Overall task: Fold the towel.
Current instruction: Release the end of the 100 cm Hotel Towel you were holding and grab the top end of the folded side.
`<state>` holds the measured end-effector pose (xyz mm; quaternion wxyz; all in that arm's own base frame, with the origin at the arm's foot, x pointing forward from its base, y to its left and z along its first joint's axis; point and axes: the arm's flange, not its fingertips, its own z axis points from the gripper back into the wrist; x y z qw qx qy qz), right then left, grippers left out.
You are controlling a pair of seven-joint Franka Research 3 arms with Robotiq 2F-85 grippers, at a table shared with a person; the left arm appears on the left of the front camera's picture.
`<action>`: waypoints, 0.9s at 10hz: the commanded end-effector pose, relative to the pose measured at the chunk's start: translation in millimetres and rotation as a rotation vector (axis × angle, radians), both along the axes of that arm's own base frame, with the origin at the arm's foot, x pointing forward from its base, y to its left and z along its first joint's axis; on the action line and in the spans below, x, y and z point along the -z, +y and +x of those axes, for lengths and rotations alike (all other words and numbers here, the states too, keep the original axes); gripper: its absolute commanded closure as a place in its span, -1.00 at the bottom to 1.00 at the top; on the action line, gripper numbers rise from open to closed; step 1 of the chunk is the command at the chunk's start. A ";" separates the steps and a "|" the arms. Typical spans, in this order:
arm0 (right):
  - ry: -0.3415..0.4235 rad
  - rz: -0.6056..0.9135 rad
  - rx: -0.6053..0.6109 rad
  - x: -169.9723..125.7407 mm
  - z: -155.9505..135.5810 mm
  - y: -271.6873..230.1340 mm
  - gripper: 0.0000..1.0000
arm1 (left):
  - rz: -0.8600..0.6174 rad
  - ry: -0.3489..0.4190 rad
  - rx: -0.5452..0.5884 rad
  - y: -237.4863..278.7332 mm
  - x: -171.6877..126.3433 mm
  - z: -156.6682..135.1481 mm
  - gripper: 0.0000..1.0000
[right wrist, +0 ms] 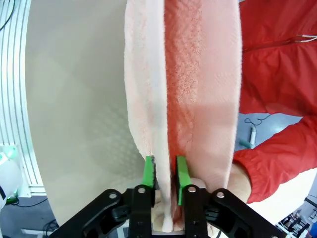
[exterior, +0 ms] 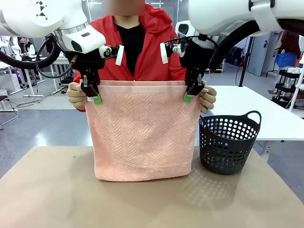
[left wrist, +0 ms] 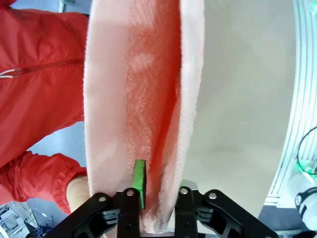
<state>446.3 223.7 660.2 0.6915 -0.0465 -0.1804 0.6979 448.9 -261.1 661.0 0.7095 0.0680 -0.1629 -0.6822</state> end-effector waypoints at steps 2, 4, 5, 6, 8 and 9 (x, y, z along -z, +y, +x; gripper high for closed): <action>-0.090 0.047 0.010 -22.0 -19.8 -11.4 -0.66 | -0.039 -0.092 -0.029 1.1 -22.3 -15.4 -1.00; -0.175 0.075 -0.005 -48.8 -39.6 -17.9 -1.00 | -0.075 -0.209 -0.049 7.9 -52.6 -35.0 -1.00; -0.209 0.085 -0.012 -56.9 -47.2 -20.2 -1.00 | -0.086 -0.251 -0.049 11.5 -62.3 -44.0 -0.66; -0.231 0.088 -0.020 -61.6 -52.5 -21.0 -0.73 | -0.097 -0.279 -0.043 13.7 -67.8 -49.4 -0.84; -0.249 0.082 -0.018 -64.1 -53.6 -20.0 -1.00 | -0.098 -0.303 -0.038 15.3 -73.6 -55.8 -1.00; -0.245 0.082 -0.017 -63.4 -50.3 -18.8 -1.00 | -0.094 -0.299 -0.042 13.7 -72.6 -52.6 -1.00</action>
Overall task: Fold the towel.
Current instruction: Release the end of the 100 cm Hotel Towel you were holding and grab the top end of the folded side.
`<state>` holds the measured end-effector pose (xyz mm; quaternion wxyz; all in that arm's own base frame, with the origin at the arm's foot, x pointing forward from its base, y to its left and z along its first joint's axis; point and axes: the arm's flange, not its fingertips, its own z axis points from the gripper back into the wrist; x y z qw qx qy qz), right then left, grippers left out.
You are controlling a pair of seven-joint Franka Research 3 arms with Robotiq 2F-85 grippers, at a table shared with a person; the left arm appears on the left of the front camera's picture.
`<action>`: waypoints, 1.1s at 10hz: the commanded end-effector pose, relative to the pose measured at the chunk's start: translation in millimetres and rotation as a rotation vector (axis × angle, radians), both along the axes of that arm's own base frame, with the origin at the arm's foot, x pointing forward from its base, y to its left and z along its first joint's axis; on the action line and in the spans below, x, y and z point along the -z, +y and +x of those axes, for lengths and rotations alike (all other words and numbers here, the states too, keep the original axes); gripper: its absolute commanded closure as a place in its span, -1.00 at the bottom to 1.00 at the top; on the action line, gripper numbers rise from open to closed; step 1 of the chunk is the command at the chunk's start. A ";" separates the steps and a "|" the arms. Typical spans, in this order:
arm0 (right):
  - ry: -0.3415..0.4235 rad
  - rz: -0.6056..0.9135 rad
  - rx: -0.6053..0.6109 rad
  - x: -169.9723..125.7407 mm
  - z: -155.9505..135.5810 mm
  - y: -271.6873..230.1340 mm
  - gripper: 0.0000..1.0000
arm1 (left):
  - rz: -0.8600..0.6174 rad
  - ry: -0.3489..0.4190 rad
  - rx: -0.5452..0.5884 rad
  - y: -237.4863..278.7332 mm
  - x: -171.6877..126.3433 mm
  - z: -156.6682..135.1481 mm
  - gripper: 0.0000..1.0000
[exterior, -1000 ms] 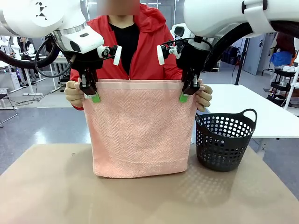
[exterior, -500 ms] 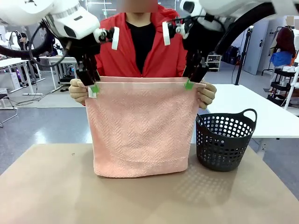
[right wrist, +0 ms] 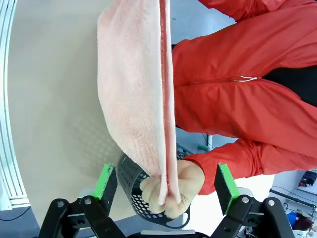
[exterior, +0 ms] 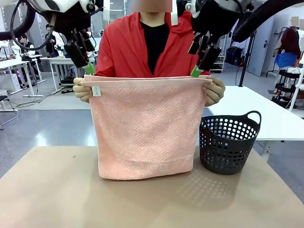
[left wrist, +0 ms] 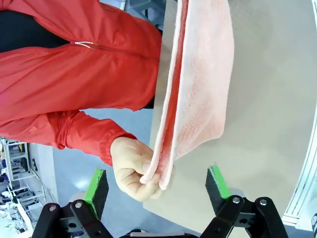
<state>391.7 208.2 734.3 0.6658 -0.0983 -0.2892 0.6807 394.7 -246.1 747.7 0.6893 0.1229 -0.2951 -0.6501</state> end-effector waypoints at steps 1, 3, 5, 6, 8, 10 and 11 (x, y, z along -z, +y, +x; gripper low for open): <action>-0.005 -0.008 -0.009 10.7 7.0 -2.3 -1.00 | 0.006 -0.022 -0.027 -2.9 13.3 3.9 -1.00; 0.030 -0.024 0.010 11.7 12.0 0.0 -1.00 | -0.007 0.013 0.008 -5.5 11.5 9.2 -1.00; 0.059 -0.020 0.015 15.7 26.1 2.2 -1.00 | 0.036 0.043 0.030 -14.0 17.9 21.2 -1.00; 0.077 -0.042 0.035 19.8 36.3 2.4 -1.00 | 0.066 0.070 0.027 -19.5 23.9 30.0 -1.00; 0.118 -0.051 0.049 30.9 50.9 2.9 -1.00 | 0.083 0.142 0.038 -27.8 37.8 41.8 -1.00; 0.169 -0.057 0.044 45.3 64.5 4.9 -1.00 | 0.107 0.196 0.020 -30.4 55.5 52.8 -1.00; 0.185 -0.069 0.042 49.5 67.5 5.5 -1.00 | 0.110 0.216 0.012 -29.7 60.3 56.8 -1.00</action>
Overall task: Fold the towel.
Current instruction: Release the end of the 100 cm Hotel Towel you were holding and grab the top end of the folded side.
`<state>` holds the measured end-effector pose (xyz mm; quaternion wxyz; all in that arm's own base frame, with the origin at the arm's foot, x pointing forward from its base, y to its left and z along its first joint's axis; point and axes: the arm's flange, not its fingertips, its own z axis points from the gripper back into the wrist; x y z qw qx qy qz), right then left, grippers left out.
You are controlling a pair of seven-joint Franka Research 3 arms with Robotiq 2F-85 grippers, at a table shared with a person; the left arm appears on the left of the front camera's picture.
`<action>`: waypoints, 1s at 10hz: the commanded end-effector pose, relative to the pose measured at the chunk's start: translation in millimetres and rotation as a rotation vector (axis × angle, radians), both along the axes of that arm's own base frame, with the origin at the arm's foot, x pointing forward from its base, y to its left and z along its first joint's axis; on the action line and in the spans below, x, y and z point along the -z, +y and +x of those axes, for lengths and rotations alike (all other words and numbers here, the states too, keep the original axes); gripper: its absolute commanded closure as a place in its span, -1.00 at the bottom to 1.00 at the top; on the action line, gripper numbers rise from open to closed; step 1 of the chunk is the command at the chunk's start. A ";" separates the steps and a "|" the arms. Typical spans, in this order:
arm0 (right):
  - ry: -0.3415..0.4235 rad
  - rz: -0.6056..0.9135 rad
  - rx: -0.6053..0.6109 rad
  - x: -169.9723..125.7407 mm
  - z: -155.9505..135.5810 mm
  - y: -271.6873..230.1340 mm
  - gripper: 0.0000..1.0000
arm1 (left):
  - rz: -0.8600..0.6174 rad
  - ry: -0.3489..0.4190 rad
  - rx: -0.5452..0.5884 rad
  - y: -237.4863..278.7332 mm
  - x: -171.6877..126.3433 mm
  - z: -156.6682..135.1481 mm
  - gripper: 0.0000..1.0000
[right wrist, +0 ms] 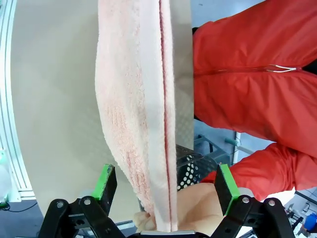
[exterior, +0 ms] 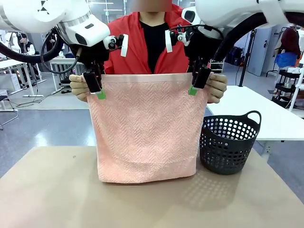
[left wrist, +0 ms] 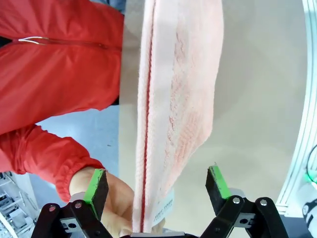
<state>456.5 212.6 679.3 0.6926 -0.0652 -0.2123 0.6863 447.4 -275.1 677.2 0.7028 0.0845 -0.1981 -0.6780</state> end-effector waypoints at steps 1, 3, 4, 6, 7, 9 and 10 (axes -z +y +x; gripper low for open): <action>0.027 -0.025 0.025 -2.3 5.7 0.4 -0.21 | 0.026 0.028 -0.017 2.2 -5.3 8.0 0.13; 0.036 -0.024 0.024 -0.5 7.3 -0.6 0.98 | 0.025 0.038 -0.012 3.7 -0.7 7.8 1.00; 0.033 -0.025 0.027 -0.8 7.8 -1.3 1.00 | 0.021 0.036 -0.008 2.2 0.0 7.8 0.23; 0.037 -0.026 0.028 0.2 6.5 -1.9 1.00 | 0.022 0.038 -0.006 1.5 -0.1 5.7 1.00; 0.038 -0.027 0.029 0.7 6.1 -2.1 0.88 | 0.023 0.037 -0.007 2.0 -0.3 5.6 1.00; 0.039 -0.025 0.028 0.9 6.3 -2.6 1.00 | 0.025 0.038 -0.011 3.5 -1.3 5.7 1.00; 0.039 -0.024 0.027 0.8 6.4 -2.5 1.00 | 0.028 0.039 -0.015 4.6 -1.2 5.6 1.00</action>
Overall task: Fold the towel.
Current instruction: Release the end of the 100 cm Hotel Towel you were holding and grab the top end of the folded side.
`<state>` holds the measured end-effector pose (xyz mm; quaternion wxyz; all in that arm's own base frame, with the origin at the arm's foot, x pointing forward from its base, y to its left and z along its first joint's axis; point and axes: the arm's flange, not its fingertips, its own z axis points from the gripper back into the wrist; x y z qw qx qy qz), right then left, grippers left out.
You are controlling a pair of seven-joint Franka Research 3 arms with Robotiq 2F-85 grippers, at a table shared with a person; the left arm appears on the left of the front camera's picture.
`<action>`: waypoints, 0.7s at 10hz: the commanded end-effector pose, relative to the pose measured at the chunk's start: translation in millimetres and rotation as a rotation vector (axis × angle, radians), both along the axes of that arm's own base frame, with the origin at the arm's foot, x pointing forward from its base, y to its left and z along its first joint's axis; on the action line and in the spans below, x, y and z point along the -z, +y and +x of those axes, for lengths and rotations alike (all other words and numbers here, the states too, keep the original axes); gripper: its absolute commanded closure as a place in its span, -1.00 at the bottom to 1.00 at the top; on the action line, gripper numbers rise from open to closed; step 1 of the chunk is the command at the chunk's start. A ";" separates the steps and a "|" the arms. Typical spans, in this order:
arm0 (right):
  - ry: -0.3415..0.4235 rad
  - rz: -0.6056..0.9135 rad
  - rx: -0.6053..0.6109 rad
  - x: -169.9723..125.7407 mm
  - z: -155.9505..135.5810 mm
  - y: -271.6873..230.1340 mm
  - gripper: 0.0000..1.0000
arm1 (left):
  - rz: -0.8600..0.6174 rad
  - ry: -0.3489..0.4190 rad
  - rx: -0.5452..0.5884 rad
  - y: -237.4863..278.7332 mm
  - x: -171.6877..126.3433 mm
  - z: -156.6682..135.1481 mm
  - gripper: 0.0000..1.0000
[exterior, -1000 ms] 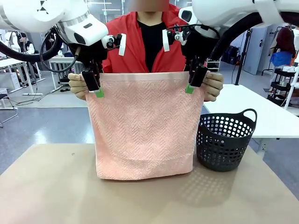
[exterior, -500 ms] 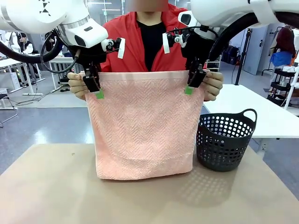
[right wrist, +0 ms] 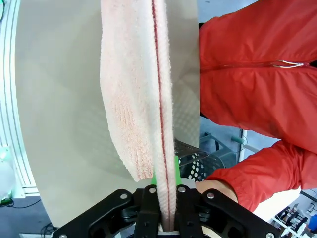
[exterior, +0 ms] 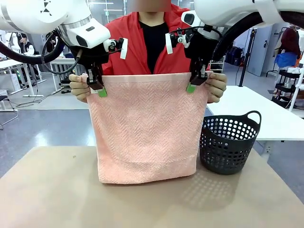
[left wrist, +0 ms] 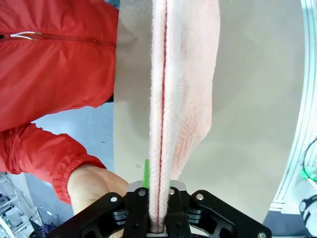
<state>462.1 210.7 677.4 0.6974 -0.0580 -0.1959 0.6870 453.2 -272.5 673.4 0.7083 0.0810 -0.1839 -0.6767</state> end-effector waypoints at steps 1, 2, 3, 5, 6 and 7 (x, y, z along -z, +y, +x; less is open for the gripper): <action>0.003 -0.012 0.023 -1.2 0.8 -0.7 1.00 | 0.015 0.012 -0.008 3.5 -4.7 -0.6 1.00; 0.002 -0.008 0.032 0.4 1.5 -1.7 1.00 | 0.014 0.006 -0.016 5.7 -4.6 -1.0 1.00; 0.026 0.009 0.070 5.9 3.7 -6.0 1.00 | 0.004 0.009 -0.026 11.7 -3.0 0.0 1.00; 0.000 0.000 0.000 0.1 -0.1 0.3 1.00 | 0.000 0.000 -0.002 0.7 -0.1 0.3 1.00; 0.000 0.000 0.000 0.1 -0.1 0.3 1.00 | 0.000 0.000 -0.002 0.7 -0.1 0.3 1.00; 0.000 0.000 0.000 0.1 -0.1 0.3 1.00 | 0.000 0.000 -0.002 0.7 -0.1 0.3 1.00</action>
